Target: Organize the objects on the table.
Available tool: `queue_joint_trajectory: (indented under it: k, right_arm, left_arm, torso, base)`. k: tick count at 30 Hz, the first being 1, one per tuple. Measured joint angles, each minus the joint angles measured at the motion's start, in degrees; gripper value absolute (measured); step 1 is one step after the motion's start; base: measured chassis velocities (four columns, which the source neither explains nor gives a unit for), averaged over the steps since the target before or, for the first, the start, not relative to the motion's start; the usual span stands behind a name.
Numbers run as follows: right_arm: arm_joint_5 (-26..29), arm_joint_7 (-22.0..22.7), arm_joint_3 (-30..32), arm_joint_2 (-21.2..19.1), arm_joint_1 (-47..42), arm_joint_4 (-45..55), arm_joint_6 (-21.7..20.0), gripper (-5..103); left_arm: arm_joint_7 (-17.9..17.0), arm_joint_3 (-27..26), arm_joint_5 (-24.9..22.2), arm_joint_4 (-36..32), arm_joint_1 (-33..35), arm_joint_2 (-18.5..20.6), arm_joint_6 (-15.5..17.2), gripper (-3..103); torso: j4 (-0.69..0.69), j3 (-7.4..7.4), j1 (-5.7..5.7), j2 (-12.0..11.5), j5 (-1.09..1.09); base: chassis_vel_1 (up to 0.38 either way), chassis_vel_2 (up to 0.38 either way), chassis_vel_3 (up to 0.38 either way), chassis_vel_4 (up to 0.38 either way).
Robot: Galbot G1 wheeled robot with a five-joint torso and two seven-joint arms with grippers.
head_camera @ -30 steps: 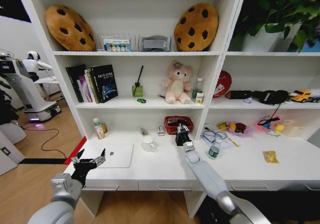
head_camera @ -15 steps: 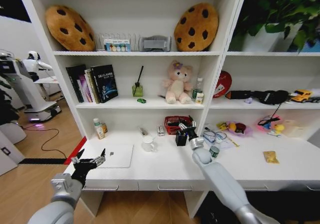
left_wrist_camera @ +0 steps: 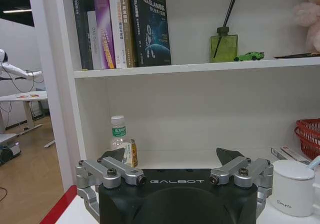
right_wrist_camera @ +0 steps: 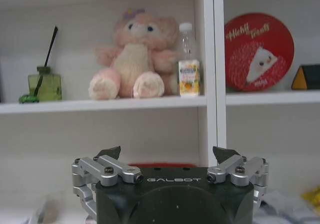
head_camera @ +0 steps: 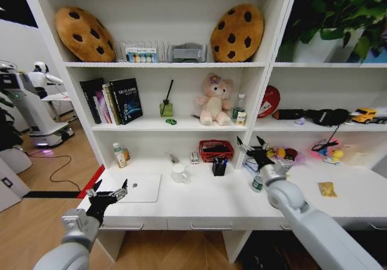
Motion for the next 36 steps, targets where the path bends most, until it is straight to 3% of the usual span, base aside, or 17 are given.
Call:
queue_joint_trajectory:
  k: [1,3,7,13,22,36]
  right_arm:
    - [-0.7,-2.9,6.4,2.5,-8.4,2.4,-2.6,100]
    - [-1.6,-4.5,11.4,5.6,-14.0,2.9,-3.4,100]
    - [-2.2,-6.9,16.8,9.7,-19.8,1.5,-3.2,100]
    - [-6.3,-11.2,21.0,10.4,-20.7,-4.8,0.1,100]
    - [-7.0,-13.1,18.0,8.5,-15.6,-11.1,1.8,100]
    - [-10.5,-16.2,3.2,6.9,2.2,-29.8,4.3,100]
  left_arm:
    - [0.0,0.0,0.0,0.0,0.0,0.0,0.0,100]
    - [0.0,0.0,0.0,0.0,0.0,0.0,0.0,100]
    - [0.0,0.0,0.0,0.0,0.0,0.0,0.0,100]
    - [0.0,0.0,0.0,0.0,0.0,0.0,0.0,100]
    - [0.0,0.0,0.0,0.0,0.0,0.0,0.0,100]
    - [0.0,0.0,0.0,0.0,0.0,0.0,0.0,100]
  torso:
    - [0.0,0.0,0.0,0.0,-0.02]
    - [0.01,0.0,0.0,0.0,-0.02]
    - [0.0,0.0,0.0,0.0,-0.03]
    - [0.01,0.01,0.01,0.0,-0.02]
    - [0.02,0.01,0.01,0.0,-0.02]
    - [0.01,0.02,0.02,0.0,-0.02]
  base:
    - [0.0,0.0,0.0,0.0]
    - [0.0,0.0,0.0,0.0]
    - [0.0,0.0,0.0,0.0]
    - [0.0,0.0,0.0,0.0]
    - [0.0,0.0,0.0,0.0]
    - [0.0,0.0,0.0,0.0]
